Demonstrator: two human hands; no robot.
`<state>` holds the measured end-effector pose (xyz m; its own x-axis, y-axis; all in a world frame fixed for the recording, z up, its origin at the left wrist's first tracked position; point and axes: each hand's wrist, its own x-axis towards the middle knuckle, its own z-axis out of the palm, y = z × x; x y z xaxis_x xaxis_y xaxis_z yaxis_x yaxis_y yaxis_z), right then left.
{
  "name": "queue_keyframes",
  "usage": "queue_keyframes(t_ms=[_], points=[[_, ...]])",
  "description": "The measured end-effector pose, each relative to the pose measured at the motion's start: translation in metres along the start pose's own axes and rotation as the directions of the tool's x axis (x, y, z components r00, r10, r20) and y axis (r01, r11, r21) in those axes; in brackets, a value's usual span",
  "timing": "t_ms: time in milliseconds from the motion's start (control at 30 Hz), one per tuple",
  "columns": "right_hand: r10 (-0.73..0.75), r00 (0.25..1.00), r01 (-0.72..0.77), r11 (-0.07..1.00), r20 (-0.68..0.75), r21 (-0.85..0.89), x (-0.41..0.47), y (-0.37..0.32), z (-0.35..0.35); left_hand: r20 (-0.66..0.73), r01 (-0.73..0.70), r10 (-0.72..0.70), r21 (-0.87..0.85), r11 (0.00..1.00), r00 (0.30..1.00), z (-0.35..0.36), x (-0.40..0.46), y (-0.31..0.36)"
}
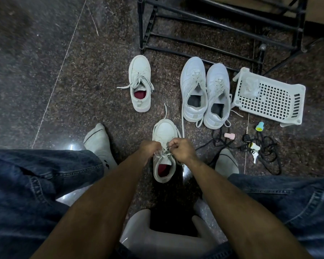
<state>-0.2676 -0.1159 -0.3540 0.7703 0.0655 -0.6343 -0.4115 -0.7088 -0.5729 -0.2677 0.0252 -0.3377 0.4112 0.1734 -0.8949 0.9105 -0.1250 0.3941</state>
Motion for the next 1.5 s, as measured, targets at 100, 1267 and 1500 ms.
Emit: queue_keyframes(t_ms=[100,1267,1500], points=[[-0.038,0.999,0.039,0.997,0.009,-0.059,0.001,0.003,0.001,-0.011,-0.014,0.014,0.047,0.999,1.0,-0.001,0.001,-0.001],[0.153,0.953,-0.204,0.962,0.263,0.18,-0.023,-0.002,-0.03,0.083,-0.193,0.176,0.281,0.94,0.981,-0.015,-0.009,-0.011],[0.106,0.977,-0.058,0.966,0.185,-0.25,-0.019,0.002,-0.063,0.233,-0.283,0.164,0.719,0.635,0.959,-0.047,-0.03,0.01]])
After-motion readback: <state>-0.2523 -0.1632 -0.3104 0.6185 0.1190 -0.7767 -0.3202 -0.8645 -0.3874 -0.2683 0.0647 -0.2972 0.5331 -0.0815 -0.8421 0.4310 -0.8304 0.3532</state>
